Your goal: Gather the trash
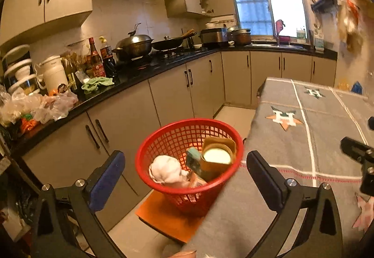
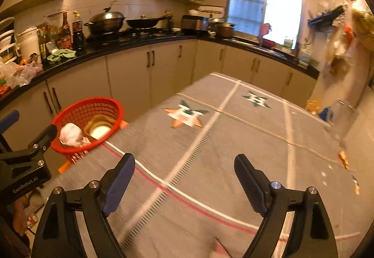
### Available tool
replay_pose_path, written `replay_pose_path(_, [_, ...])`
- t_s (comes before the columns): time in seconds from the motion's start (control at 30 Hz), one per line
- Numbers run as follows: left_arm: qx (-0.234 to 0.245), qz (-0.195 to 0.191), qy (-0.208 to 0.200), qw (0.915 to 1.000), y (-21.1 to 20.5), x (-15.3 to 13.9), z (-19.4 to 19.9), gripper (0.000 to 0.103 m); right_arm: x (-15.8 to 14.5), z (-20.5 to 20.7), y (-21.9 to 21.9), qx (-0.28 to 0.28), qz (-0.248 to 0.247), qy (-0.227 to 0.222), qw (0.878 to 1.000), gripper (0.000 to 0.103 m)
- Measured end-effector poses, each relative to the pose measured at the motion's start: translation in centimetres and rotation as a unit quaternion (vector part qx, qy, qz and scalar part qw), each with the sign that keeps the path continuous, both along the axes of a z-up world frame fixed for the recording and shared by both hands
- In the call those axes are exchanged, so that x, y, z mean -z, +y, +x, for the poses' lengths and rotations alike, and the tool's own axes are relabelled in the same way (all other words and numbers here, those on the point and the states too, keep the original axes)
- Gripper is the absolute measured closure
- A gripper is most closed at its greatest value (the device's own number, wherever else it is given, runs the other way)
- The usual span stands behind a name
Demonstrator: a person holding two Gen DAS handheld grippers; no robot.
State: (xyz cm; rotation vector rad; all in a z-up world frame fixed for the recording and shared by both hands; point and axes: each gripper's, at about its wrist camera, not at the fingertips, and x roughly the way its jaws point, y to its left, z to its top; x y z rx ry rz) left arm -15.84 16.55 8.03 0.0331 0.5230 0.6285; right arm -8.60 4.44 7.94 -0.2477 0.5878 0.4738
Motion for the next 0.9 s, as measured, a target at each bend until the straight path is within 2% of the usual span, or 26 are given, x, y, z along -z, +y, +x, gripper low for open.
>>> replay_pose_path(0.13, [-0.011,0.024,0.017,0.9995,-1.9,0.7,-0.3,0.0,0.2,-1.3,-2.4,0.021,-0.002,-0.01,1.0,0.012])
replay_pose_path(0.27, [-0.01,-0.006,0.01,0.9999,-1.9,0.8,-0.9,0.0,0.8,-2.4,-3.6,0.028,0.002,-0.006,1.0,0.009])
replay_pose_path(0.37, [-0.019,0.001,0.009,0.9998,-2.2,0.8,-1.0,0.0,1.4,-2.9,-3.9,0.027,-0.008,-0.001,1.0,0.009])
replay_pose_path(0.9, [-0.018,-0.009,0.011,0.9997,-2.3,1.9,-1.5,0.0,2.5,-3.4,-3.8,0.027,-0.017,0.015,0.999,0.008])
